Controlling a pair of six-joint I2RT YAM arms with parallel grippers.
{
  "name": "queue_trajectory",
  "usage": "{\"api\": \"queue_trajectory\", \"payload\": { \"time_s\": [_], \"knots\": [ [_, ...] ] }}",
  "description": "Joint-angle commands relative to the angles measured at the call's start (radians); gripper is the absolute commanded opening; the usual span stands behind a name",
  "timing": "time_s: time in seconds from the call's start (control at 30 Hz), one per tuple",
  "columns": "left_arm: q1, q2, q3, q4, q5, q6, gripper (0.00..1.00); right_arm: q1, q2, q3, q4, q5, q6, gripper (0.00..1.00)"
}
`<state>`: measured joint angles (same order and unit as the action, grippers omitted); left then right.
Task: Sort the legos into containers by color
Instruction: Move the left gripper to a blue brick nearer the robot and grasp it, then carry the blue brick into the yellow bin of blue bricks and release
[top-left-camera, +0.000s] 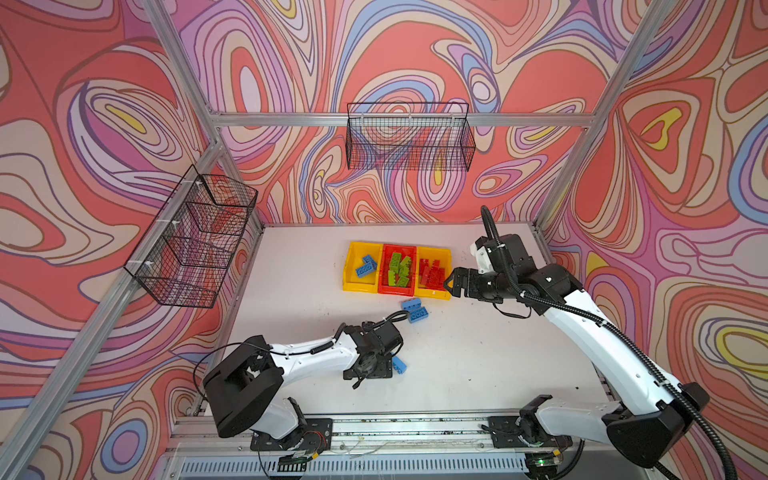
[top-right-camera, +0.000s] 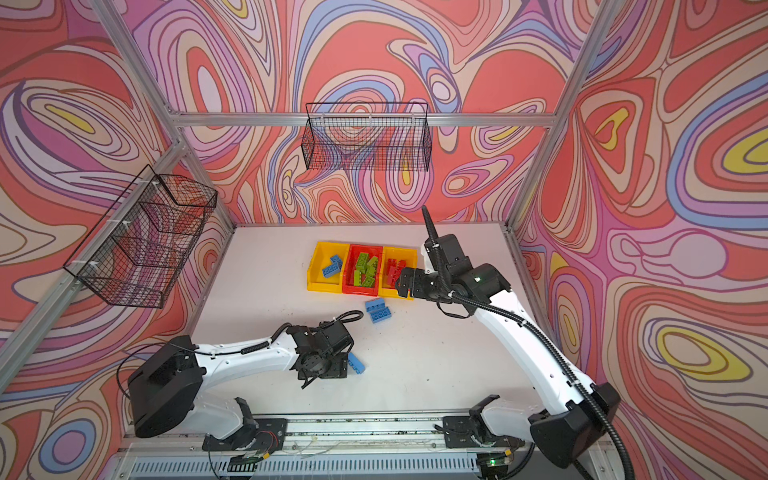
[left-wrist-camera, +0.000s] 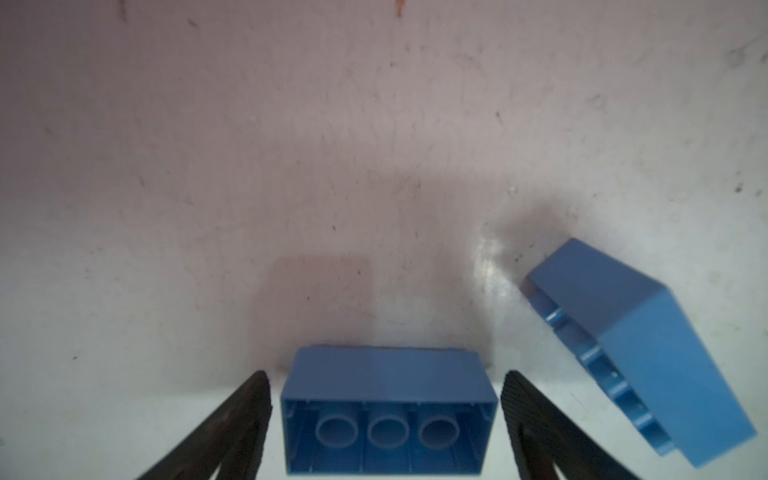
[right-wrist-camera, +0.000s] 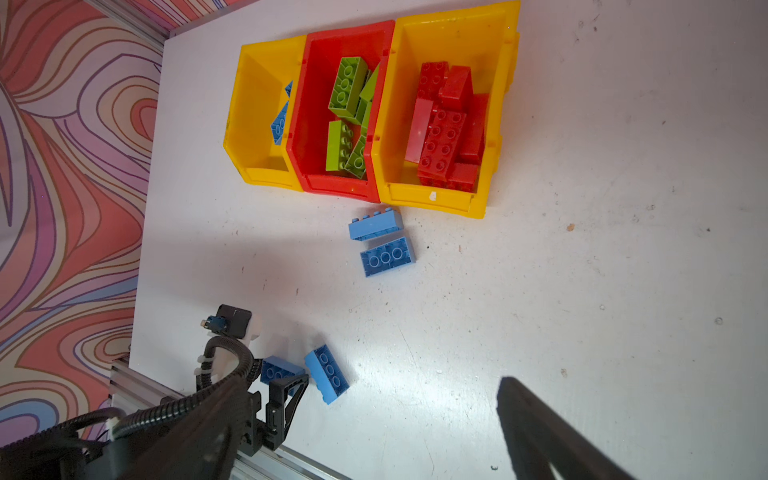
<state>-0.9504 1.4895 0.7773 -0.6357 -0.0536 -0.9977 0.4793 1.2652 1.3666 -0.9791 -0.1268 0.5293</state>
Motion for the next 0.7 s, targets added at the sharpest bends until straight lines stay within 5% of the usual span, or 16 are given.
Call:
{"api": "queue_trajectory", "payload": {
  "time_s": [0.0,0.17,0.33,0.67],
  "knots": [
    [-0.004,0.020,-0.014,0.024,-0.005,-0.004,0.76,0.005,-0.012,-0.007,-0.019,0.018,0.015,0.98],
    [-0.002,-0.009,0.012,-0.057,-0.040,0.000,0.54,0.005,0.005,0.006,-0.016,0.022,0.014,0.98],
    [0.044,-0.053,0.071,-0.160,-0.076,0.052,0.51,0.005,0.026,0.023,-0.006,0.022,0.008,0.98],
    [0.329,0.009,0.371,-0.234,-0.100,0.317,0.51,0.005,0.065,0.052,0.018,0.043,0.006,0.98]
  ]
}}
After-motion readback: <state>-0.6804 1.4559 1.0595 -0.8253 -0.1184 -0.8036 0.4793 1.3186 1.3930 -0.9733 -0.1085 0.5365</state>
